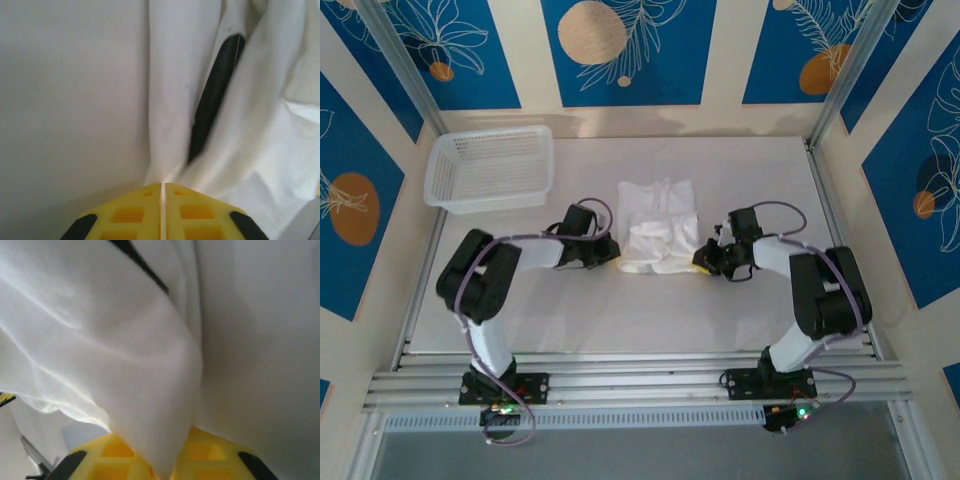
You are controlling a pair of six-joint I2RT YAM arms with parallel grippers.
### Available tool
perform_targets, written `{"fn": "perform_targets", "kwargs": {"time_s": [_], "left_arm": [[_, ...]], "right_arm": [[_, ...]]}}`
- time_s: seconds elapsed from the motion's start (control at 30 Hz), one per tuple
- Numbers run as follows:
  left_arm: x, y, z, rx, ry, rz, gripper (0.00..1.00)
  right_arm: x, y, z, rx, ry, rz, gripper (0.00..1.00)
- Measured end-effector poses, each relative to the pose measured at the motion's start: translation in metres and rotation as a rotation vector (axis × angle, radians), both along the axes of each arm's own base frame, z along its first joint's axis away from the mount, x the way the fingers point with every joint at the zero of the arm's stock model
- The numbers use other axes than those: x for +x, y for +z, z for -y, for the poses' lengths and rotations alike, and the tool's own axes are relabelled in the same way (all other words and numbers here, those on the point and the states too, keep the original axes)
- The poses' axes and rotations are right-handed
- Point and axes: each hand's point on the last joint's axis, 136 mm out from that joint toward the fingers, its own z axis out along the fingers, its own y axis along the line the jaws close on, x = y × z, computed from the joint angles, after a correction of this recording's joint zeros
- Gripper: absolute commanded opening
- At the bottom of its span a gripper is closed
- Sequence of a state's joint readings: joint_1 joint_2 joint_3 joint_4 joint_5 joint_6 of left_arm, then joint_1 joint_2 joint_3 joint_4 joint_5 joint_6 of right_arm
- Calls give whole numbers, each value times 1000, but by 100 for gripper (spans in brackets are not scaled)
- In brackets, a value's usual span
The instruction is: Fold the inside-out t-shirt
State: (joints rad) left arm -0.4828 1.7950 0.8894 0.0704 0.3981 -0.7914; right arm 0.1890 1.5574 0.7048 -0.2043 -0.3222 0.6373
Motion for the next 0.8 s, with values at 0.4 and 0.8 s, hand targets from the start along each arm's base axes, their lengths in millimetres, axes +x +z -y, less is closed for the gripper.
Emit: {"fn": "perform_targets", "kwargs": {"time_s": [0.4, 0.8], "left_arm": [[-40, 47, 19, 33, -78, 103, 47], [-47, 22, 11, 88, -62, 55, 44]], "right_arm": [[-6, 58, 34, -28, -160, 154, 54], [-9, 7, 15, -20, -108, 0, 8]]}}
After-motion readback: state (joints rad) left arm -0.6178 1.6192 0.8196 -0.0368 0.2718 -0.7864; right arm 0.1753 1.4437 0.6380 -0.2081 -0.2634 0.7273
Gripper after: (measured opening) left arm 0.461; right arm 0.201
